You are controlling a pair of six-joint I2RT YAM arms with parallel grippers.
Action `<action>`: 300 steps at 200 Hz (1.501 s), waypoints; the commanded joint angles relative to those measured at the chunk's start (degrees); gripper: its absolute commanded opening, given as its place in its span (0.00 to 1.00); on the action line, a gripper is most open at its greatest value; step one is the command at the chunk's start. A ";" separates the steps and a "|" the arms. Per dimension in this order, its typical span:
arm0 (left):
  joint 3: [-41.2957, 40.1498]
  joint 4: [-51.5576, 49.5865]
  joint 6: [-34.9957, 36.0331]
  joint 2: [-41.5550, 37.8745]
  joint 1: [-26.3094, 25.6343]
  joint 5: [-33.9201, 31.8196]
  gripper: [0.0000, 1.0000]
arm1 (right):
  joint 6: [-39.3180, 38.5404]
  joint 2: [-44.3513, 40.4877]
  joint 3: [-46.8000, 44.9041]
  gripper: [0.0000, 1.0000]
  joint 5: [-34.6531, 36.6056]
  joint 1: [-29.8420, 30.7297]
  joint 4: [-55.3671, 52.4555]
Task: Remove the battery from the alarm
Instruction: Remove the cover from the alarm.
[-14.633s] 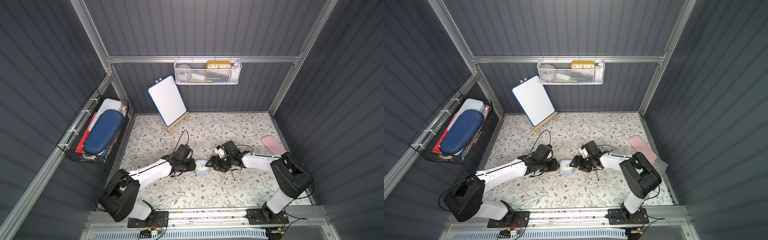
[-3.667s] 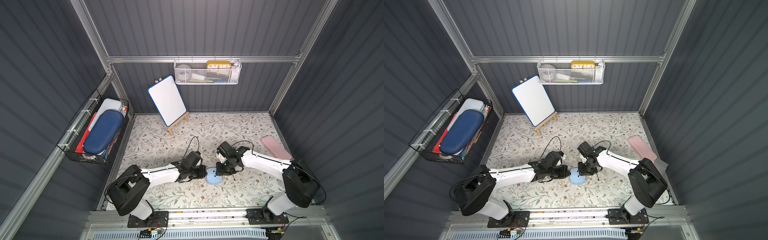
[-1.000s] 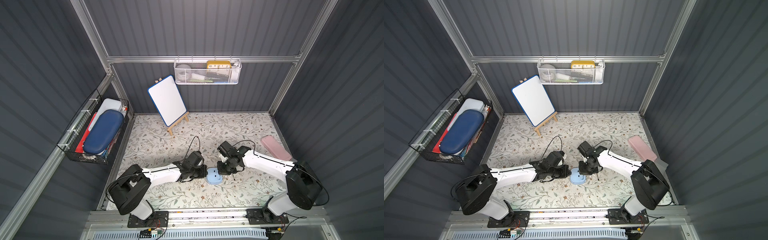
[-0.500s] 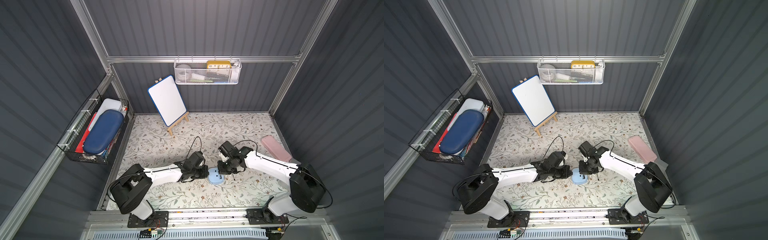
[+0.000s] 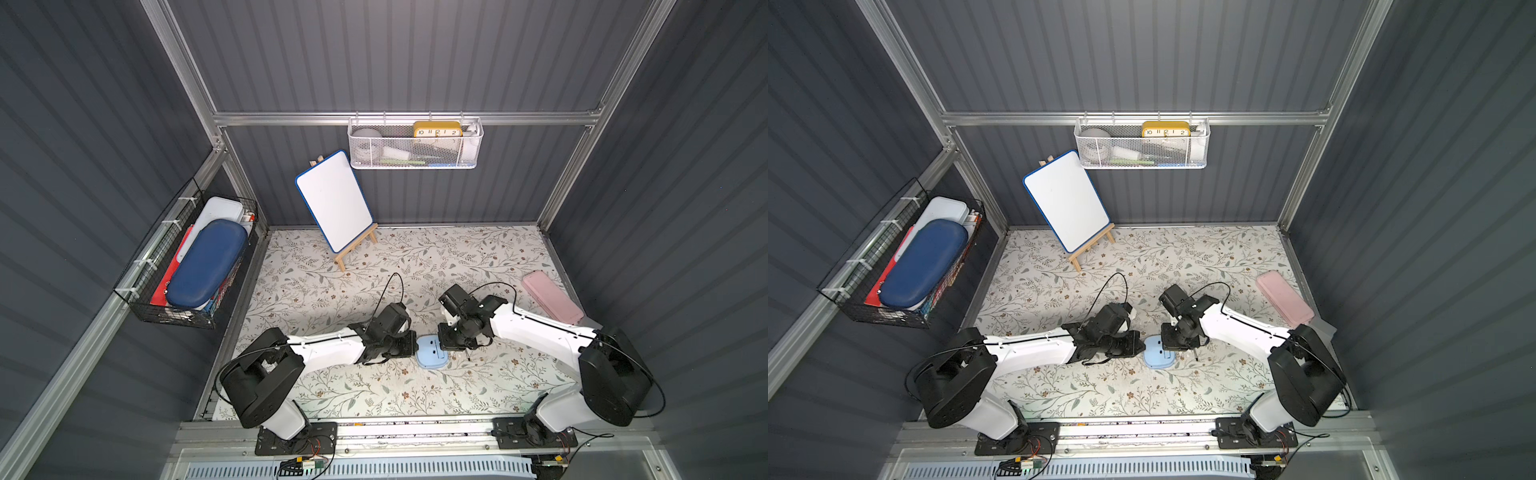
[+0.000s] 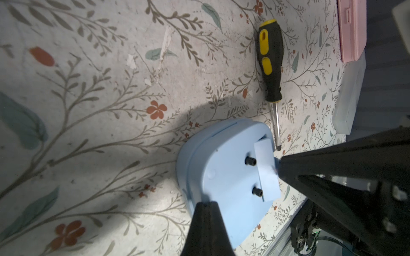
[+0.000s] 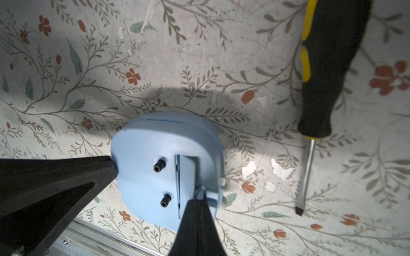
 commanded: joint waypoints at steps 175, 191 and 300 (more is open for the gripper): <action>0.82 -3.79 0.24 0.78 -0.59 -0.92 0.00 | -2.55 0.66 5.00 0.00 -0.68 -8.05 2.60; 0.86 -3.85 0.23 0.69 -0.58 -0.95 0.00 | -3.27 3.78 7.39 0.00 -2.37 -9.71 3.75; 0.94 -5.44 -0.04 -0.11 -0.48 -0.92 0.00 | -5.55 17.64 16.36 0.00 -10.04 -14.79 7.95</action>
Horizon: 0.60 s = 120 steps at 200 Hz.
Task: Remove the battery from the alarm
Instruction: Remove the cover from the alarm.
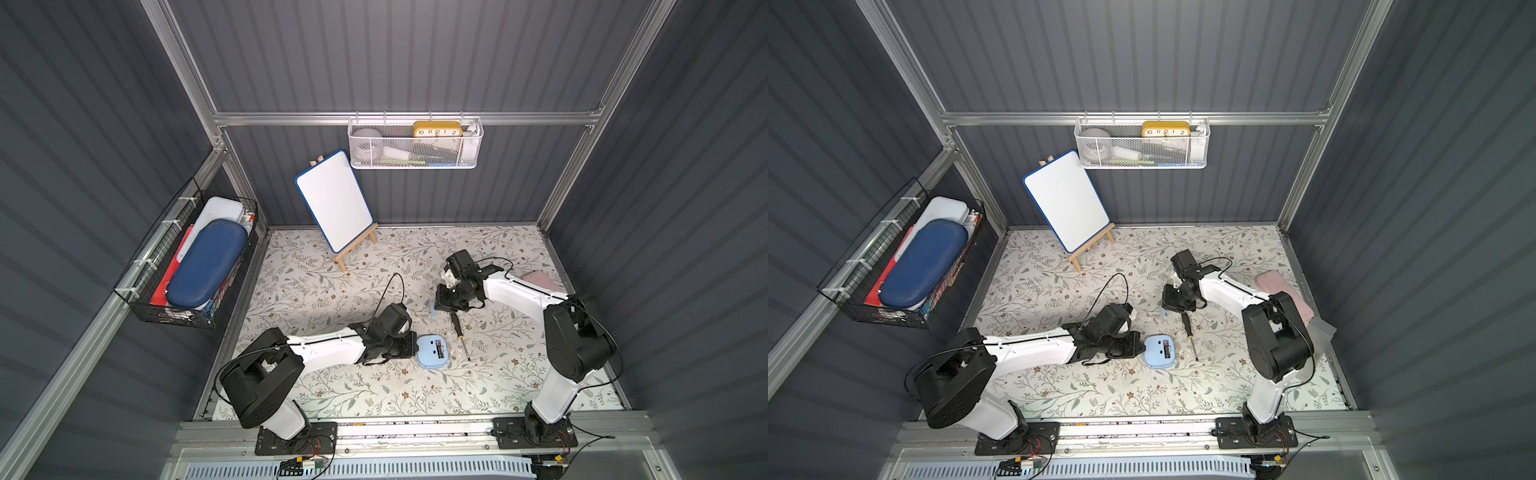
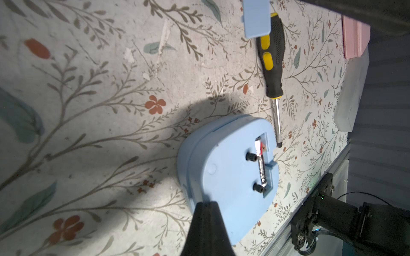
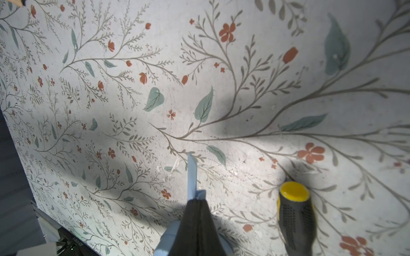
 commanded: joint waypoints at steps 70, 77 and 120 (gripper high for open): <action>1.27 -3.73 0.23 0.62 -0.19 -0.85 0.00 | -0.97 4.80 0.44 0.01 -3.02 -1.04 2.25; 1.27 -3.80 0.23 0.60 -0.18 -0.88 0.00 | -1.12 4.98 0.51 0.01 -3.02 -1.10 2.25; 1.02 -3.69 0.29 0.43 -0.23 -1.06 0.00 | -1.43 5.58 0.10 0.04 -2.51 -1.05 2.25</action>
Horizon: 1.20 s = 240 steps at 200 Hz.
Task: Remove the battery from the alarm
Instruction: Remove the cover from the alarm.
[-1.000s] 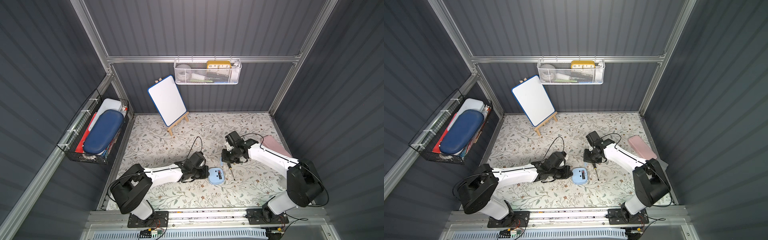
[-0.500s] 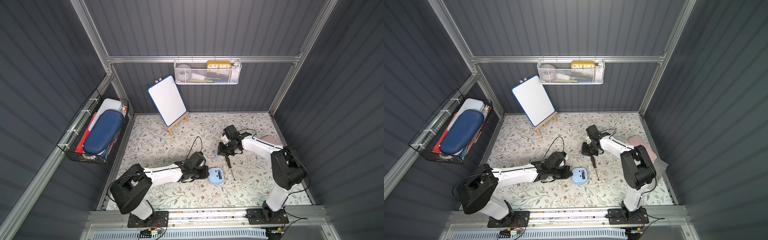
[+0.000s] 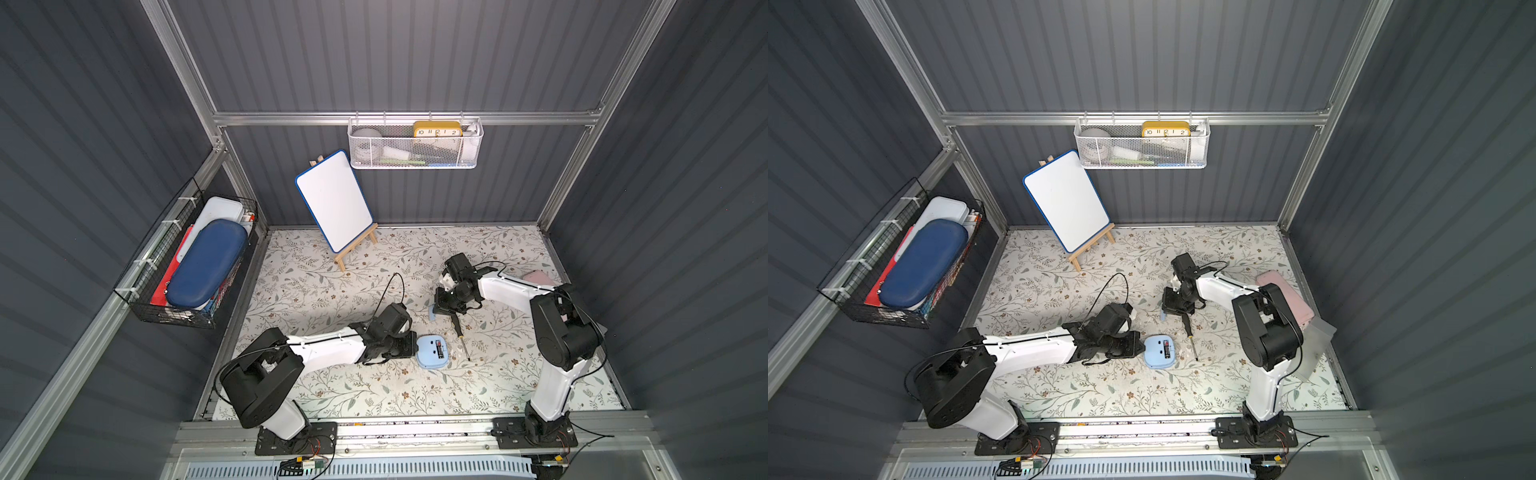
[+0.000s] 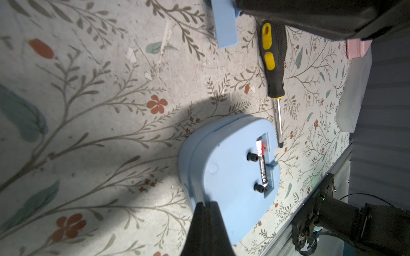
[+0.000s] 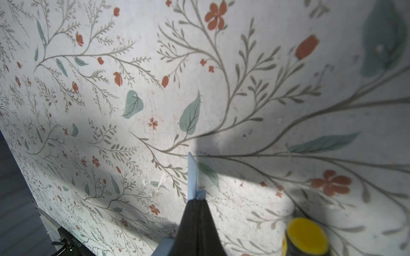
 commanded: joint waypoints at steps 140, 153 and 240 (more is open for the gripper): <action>0.44 -4.48 -0.47 -2.26 -0.28 -2.77 0.00 | -1.62 -5.19 -2.38 0.19 3.73 0.08 -2.55; -0.80 -5.53 -0.96 -4.32 -0.34 -2.07 0.00 | -2.79 -7.32 -3.33 0.14 5.11 0.14 -4.79; -5.92 1.09 -7.25 -8.14 -11.92 6.47 0.00 | -5.52 -5.73 -5.64 0.00 3.11 2.72 -4.86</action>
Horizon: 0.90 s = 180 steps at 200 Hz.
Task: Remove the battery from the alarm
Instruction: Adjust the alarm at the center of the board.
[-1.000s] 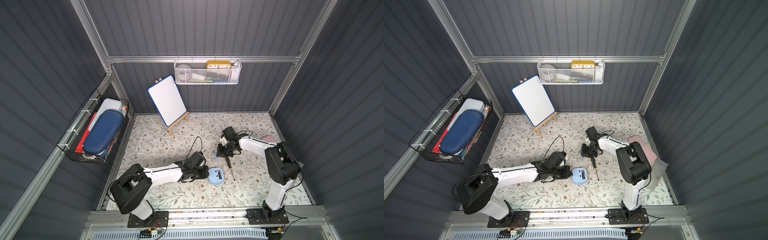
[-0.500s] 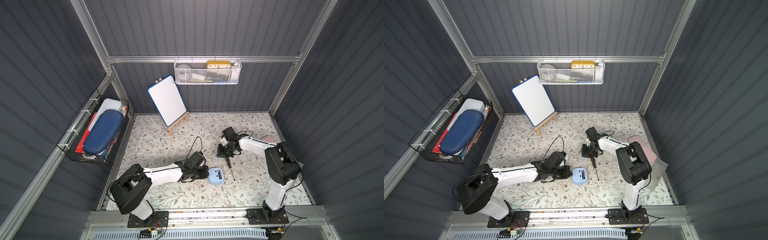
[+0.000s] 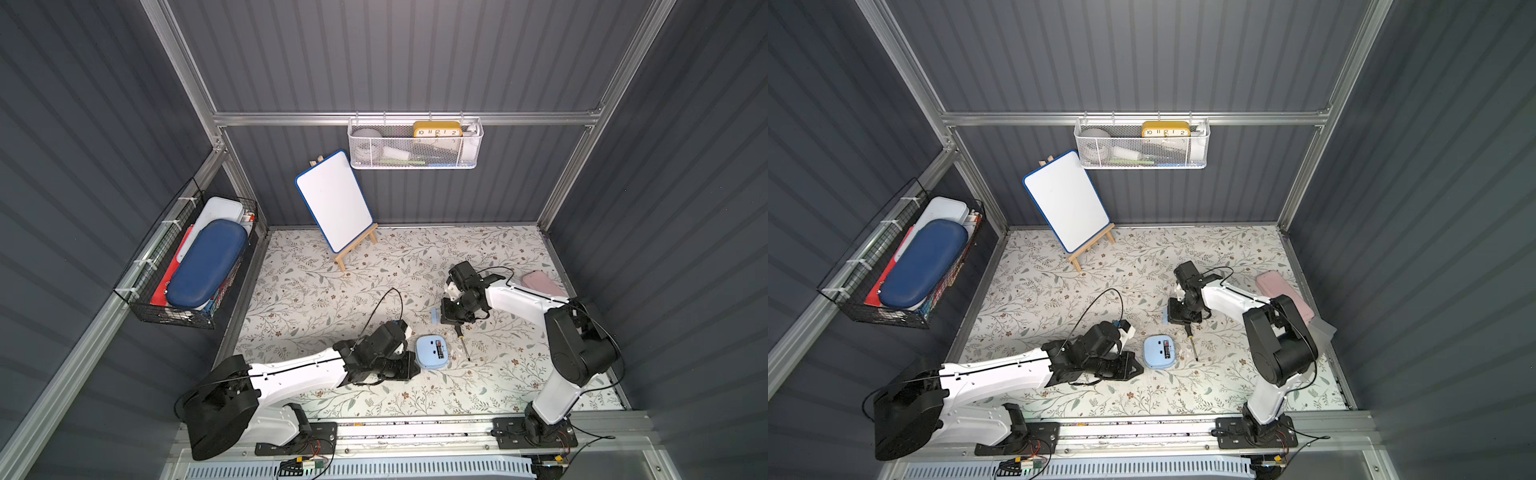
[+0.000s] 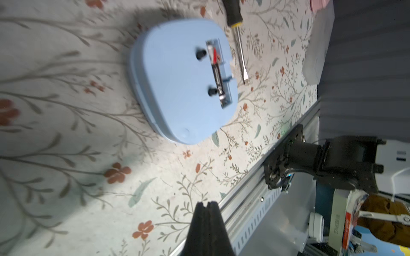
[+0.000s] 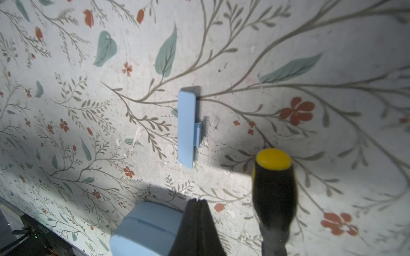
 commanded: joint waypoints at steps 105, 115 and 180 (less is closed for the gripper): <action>6.10 7.51 -10.79 17.69 -3.43 -6.71 0.00 | -0.64 -0.61 -3.12 0.00 -1.43 4.28 -0.82; 6.87 6.44 -10.74 18.50 -3.30 -7.67 0.00 | -0.64 -1.22 -3.72 0.00 -1.22 4.29 -1.21; 4.85 1.49 -11.61 15.09 -0.96 -13.30 0.00 | 0.38 -5.17 -7.10 0.00 -3.01 5.28 -0.90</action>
